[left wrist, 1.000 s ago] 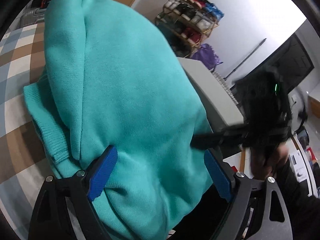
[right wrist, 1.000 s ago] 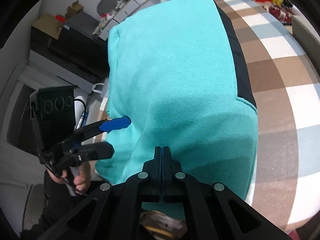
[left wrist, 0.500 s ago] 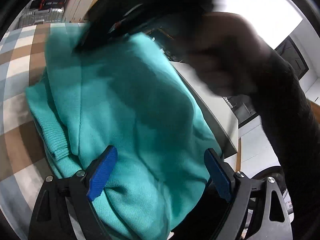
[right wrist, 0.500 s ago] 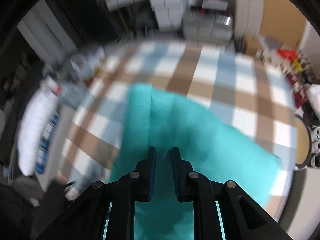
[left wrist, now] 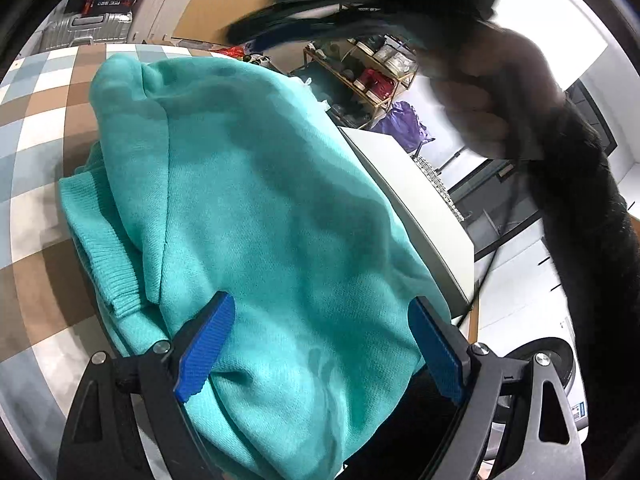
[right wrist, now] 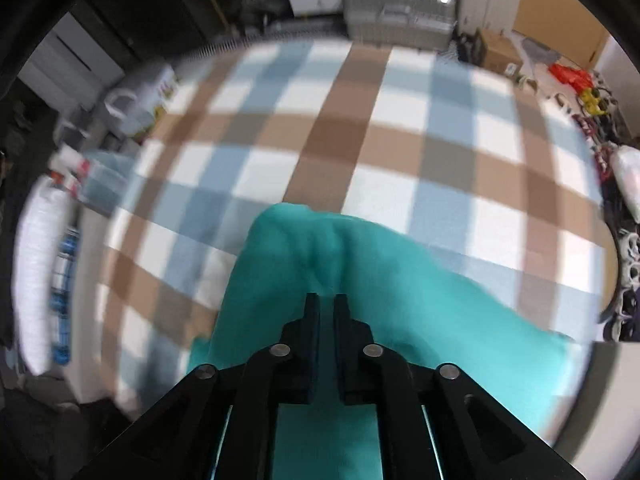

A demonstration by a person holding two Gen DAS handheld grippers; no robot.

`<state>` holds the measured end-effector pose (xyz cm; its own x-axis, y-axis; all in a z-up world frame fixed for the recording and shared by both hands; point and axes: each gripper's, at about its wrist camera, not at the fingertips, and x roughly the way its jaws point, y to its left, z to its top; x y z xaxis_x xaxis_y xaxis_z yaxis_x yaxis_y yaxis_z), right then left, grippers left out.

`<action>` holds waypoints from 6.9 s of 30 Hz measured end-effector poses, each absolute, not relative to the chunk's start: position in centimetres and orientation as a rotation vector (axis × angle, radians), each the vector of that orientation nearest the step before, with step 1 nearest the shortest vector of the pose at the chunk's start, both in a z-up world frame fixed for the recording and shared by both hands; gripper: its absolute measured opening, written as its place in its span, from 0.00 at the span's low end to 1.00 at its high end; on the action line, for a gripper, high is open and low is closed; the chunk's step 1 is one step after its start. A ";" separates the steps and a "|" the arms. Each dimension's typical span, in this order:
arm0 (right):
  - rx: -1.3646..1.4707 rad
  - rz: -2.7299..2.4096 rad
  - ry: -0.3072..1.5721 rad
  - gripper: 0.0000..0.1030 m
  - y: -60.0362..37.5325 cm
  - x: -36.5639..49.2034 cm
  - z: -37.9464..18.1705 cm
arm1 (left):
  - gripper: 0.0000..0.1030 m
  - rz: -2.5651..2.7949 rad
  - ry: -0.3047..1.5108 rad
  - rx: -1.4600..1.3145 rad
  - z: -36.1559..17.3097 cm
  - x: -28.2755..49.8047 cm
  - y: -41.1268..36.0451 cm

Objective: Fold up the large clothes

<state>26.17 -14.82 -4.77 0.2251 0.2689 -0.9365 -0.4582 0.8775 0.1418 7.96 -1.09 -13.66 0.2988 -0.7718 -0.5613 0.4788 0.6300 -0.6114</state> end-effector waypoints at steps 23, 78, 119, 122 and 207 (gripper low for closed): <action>-0.041 0.547 1.237 0.32 -22.3 20.9 -5.5 | 0.82 -0.853 0.937 -0.487 -14.2 7.9 -1.3; -0.272 0.513 1.272 0.53 -8.6 26.6 -12.5 | 0.78 -0.736 0.940 -0.410 -14.2 7.7 -1.8; 0.499 0.586 0.955 0.18 -24.8 6.4 -13.2 | 0.79 -0.497 1.013 -0.797 -18.2 10.7 3.6; 0.489 0.595 0.941 0.22 -24.4 6.4 -13.0 | 0.80 -0.531 1.068 -0.710 -18.1 12.2 0.1; 0.683 0.685 1.005 0.67 -33.0 8.5 -17.3 | 0.51 -0.793 1.179 -0.708 -18.8 11.8 0.5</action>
<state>8.52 -33.00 -17.29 0.3729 0.7747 -0.5107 -0.1931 0.6031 0.7739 11.85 0.47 -18.78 0.1856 -0.8364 -0.5157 0.1626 0.5437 -0.8233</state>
